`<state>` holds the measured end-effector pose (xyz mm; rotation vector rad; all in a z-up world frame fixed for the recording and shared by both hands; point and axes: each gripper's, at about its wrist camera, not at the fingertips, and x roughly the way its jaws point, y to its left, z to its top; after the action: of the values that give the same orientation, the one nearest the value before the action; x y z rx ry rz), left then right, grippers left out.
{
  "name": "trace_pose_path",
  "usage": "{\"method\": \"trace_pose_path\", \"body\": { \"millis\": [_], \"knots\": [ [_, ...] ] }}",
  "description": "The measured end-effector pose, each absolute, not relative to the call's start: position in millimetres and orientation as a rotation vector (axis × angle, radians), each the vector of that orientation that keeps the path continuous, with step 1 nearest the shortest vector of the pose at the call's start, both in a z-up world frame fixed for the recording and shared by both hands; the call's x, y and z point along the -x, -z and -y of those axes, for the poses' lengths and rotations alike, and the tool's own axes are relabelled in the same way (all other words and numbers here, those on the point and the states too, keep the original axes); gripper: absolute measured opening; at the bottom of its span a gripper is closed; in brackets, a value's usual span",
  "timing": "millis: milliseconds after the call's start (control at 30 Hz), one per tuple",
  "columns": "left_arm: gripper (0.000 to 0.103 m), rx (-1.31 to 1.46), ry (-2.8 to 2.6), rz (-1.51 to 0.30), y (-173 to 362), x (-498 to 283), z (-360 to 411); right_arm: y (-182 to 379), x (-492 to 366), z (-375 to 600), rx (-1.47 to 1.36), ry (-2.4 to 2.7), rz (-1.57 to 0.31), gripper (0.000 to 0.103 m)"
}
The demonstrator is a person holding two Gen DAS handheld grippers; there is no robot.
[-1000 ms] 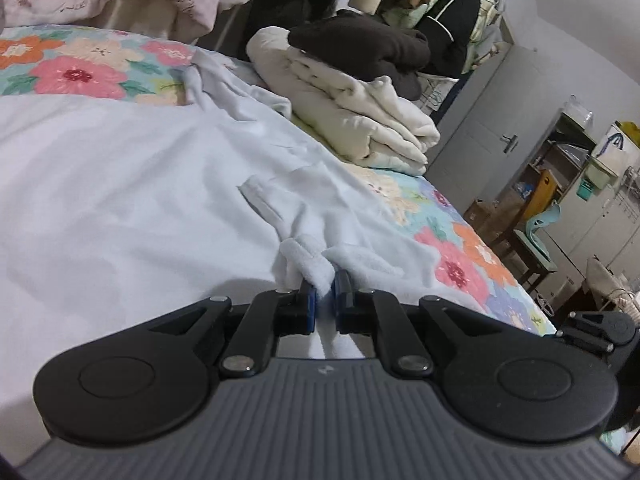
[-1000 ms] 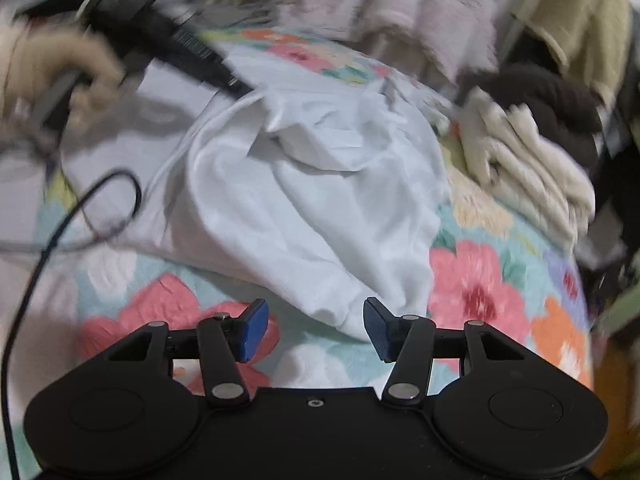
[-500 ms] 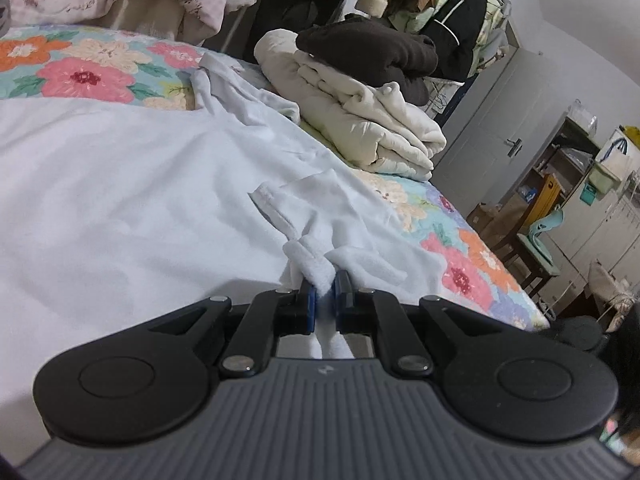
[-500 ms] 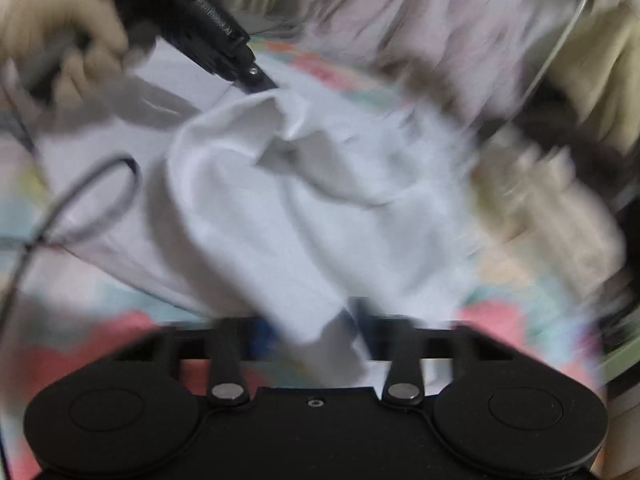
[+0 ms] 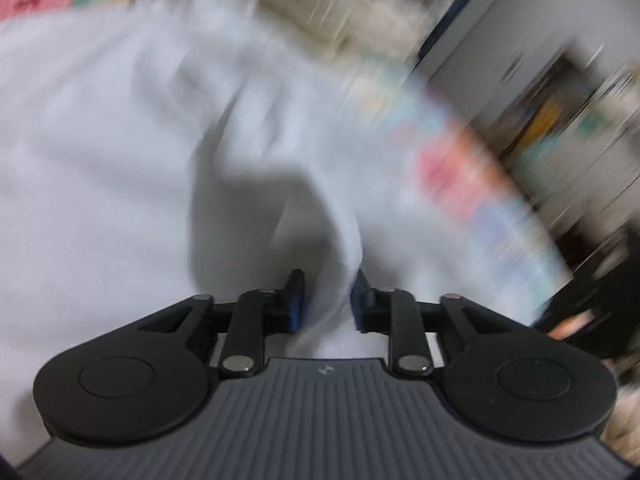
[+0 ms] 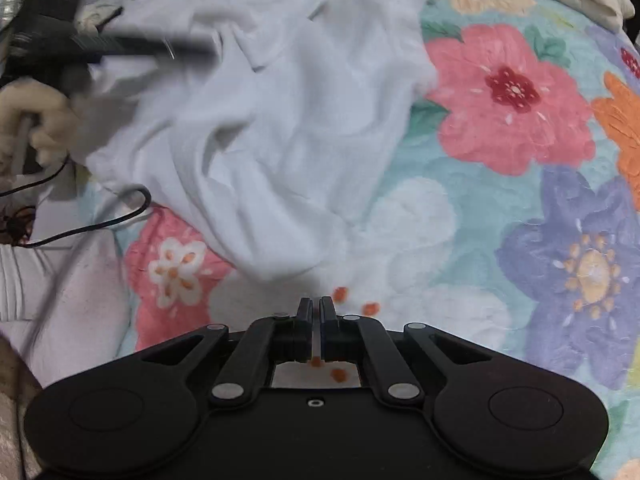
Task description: Fold clothes
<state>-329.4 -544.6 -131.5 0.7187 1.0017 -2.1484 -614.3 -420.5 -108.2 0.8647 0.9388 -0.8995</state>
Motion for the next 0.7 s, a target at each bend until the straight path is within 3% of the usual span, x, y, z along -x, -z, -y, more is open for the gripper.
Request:
{"method": "trace_pose_path", "body": {
  "millis": [67, 167, 267, 367, 467, 533, 567, 600, 667, 700],
  "knots": [
    [0.024, -0.681, 2.186, -0.973, 134, 322, 540, 99, 614, 416, -0.854, 0.959, -0.862, 0.011],
    [0.027, -0.618, 2.154, -1.070, 131, 309, 547, 77, 616, 411, -0.864, 1.031, -0.671, 0.017],
    [0.032, -0.576, 2.139, -1.067, 128, 301, 553, 64, 608, 410, -0.843, 1.039, -0.551, 0.037],
    [0.028, -0.541, 2.168, -1.068, 130, 296, 551, 62, 593, 410, -0.831, 1.039, -0.537, 0.044],
    [0.014, -0.523, 2.188, -1.032, 128, 297, 549, 60, 582, 412, -0.802, 1.045, -0.540, 0.045],
    [0.014, -0.529, 2.195, -1.015, 124, 299, 549, 57, 578, 423, -0.787, 1.051, -0.531, 0.045],
    [0.019, -0.534, 2.182, -1.040, 119, 297, 550, 53, 574, 429, -0.774, 1.051, -0.528, 0.045],
    [0.033, -0.539, 2.169, -1.066, 114, 294, 551, 47, 570, 435, -0.757, 1.055, -0.527, 0.045],
    [0.049, -0.518, 2.140, -1.141, 104, 277, 551, 34, 563, 446, -0.712, 1.081, -0.532, 0.047],
    [0.052, -0.499, 2.143, -1.112, 97, 267, 551, 29, 561, 449, -0.692, 1.104, -0.520, 0.047]
  ]
}}
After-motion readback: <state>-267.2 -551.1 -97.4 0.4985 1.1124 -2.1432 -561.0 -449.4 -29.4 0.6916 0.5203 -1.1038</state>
